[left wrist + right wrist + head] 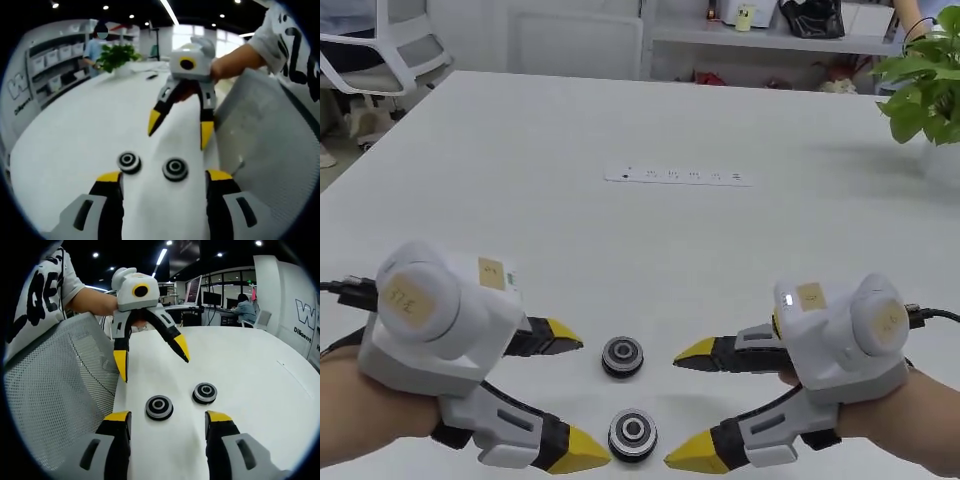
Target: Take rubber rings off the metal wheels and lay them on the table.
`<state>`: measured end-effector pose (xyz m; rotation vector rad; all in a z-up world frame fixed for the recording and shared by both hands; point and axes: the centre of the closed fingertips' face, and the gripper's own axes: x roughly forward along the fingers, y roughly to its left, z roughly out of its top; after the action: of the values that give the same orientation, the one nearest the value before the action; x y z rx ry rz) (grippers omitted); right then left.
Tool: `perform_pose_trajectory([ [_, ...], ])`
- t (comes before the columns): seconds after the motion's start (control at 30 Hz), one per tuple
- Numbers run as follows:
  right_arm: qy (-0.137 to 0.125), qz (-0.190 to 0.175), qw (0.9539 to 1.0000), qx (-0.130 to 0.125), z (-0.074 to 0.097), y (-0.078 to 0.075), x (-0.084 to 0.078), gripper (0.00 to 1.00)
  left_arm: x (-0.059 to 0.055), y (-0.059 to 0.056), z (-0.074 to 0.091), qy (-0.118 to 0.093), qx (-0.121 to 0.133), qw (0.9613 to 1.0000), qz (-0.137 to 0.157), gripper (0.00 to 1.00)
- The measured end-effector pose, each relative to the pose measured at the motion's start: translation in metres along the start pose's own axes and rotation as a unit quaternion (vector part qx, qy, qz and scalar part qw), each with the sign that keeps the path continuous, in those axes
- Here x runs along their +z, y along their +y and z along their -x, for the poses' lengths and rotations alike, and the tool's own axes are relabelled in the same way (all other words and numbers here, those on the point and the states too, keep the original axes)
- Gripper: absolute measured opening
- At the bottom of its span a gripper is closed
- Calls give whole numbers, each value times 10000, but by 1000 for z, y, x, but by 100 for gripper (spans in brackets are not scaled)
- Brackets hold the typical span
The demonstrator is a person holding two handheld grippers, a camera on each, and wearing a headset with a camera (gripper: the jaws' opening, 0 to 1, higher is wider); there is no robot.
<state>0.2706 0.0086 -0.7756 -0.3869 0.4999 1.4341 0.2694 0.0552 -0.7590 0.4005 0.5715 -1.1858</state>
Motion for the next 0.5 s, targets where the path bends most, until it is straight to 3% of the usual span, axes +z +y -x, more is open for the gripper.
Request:
perform_pose_trajectory([
  [0.5, 38, -23, 9999, 147, -7, 2, -5, 50, 1, -1, -9, -29, -103, 9999, -92, 55],
])
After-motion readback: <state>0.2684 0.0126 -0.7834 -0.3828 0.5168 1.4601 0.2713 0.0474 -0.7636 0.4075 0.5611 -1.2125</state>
